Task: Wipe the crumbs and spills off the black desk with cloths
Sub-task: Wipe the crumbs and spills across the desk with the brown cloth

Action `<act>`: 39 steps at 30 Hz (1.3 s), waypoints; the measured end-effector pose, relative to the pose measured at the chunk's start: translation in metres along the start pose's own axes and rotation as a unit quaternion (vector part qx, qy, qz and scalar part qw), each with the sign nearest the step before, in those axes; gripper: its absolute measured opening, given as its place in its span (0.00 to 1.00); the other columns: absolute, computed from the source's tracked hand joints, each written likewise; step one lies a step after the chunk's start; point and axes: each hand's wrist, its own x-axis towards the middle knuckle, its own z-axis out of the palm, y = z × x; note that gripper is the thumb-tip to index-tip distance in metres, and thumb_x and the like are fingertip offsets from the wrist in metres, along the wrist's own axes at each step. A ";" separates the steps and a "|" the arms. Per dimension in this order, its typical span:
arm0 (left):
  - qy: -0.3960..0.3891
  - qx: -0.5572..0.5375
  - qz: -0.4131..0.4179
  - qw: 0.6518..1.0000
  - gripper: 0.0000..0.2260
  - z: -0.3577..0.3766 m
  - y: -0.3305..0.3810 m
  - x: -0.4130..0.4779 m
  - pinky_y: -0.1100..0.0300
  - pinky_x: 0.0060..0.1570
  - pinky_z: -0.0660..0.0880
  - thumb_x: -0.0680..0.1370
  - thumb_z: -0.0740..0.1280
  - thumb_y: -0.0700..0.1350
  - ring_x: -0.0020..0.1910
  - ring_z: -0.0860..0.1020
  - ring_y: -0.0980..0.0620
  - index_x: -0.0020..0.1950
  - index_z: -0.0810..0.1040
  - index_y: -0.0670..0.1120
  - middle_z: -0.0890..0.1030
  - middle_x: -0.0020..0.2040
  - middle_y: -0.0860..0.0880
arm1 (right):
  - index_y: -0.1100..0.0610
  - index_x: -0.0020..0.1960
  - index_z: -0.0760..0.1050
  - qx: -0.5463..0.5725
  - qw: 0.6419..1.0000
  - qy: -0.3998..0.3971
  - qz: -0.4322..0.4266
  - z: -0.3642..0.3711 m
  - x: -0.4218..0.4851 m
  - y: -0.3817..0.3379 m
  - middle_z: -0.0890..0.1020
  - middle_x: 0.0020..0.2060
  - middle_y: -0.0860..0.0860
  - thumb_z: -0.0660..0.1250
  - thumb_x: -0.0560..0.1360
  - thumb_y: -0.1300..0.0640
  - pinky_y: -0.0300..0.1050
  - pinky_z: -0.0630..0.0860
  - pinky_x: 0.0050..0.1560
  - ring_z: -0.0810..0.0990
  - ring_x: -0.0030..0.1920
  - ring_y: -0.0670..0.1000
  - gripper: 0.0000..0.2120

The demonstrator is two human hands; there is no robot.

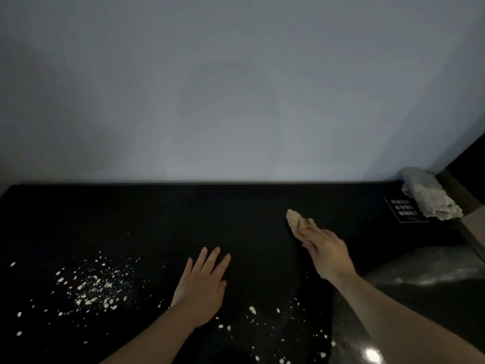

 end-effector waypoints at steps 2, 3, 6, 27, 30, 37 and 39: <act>-0.002 -0.004 -0.006 1.000 0.25 0.000 0.001 -0.001 0.50 0.73 0.40 0.82 0.48 0.52 0.75 0.36 0.49 0.75 0.38 0.54 0.37 0.77 0.51 | 0.45 0.63 0.75 0.037 0.997 0.011 -0.069 0.005 -0.024 -0.016 0.79 0.60 0.46 0.72 0.67 0.67 0.43 0.72 0.58 0.79 0.56 0.51 0.29; 0.000 -0.007 -0.011 1.000 0.25 0.002 0.003 -0.001 0.50 0.73 0.40 0.83 0.48 0.52 0.75 0.36 0.49 0.75 0.38 0.54 0.37 0.77 0.51 | 0.43 0.64 0.74 0.050 0.993 -0.017 -0.108 0.004 -0.041 -0.034 0.78 0.61 0.43 0.71 0.67 0.66 0.39 0.70 0.59 0.78 0.57 0.46 0.30; 0.010 -0.003 -0.024 1.000 0.25 0.006 0.009 -0.003 0.50 0.73 0.40 0.83 0.47 0.52 0.74 0.35 0.49 0.75 0.37 0.54 0.36 0.76 0.51 | 0.37 0.58 0.74 0.100 0.961 -0.097 -0.238 0.004 -0.095 -0.069 0.76 0.59 0.34 0.61 0.73 0.52 0.30 0.66 0.62 0.71 0.60 0.35 0.16; 0.012 -0.046 -0.036 0.998 0.24 0.016 0.036 -0.022 0.51 0.74 0.44 0.83 0.48 0.51 0.76 0.39 0.49 0.77 0.43 0.52 0.41 0.77 0.51 | 0.46 0.65 0.73 0.028 0.997 0.048 0.050 -0.009 -0.095 0.008 0.76 0.65 0.48 0.69 0.71 0.63 0.50 0.75 0.59 0.77 0.60 0.52 0.25; 0.013 -0.053 -0.042 0.998 0.24 0.018 0.040 -0.022 0.51 0.74 0.44 0.83 0.49 0.51 0.76 0.40 0.49 0.77 0.43 0.52 0.41 0.77 0.51 | 0.42 0.64 0.73 0.074 0.996 -0.010 -0.052 -0.009 -0.121 -0.041 0.78 0.61 0.42 0.72 0.66 0.63 0.44 0.77 0.55 0.79 0.56 0.45 0.30; 0.002 -0.045 -0.020 0.999 0.23 0.017 0.051 -0.025 0.51 0.74 0.46 0.83 0.48 0.50 0.76 0.41 0.49 0.77 0.45 0.51 0.42 0.78 0.51 | 0.45 0.64 0.73 0.050 0.998 -0.027 0.002 -0.010 -0.115 0.027 0.77 0.63 0.46 0.66 0.73 0.61 0.51 0.74 0.60 0.76 0.59 0.51 0.21; -0.001 -0.045 -0.016 0.999 0.23 0.018 0.058 -0.026 0.51 0.74 0.46 0.83 0.48 0.50 0.76 0.41 0.49 0.77 0.45 0.51 0.43 0.78 0.51 | 0.47 0.63 0.75 0.028 0.997 -0.009 0.074 -0.015 -0.119 0.030 0.75 0.65 0.46 0.66 0.73 0.60 0.50 0.72 0.61 0.75 0.61 0.52 0.20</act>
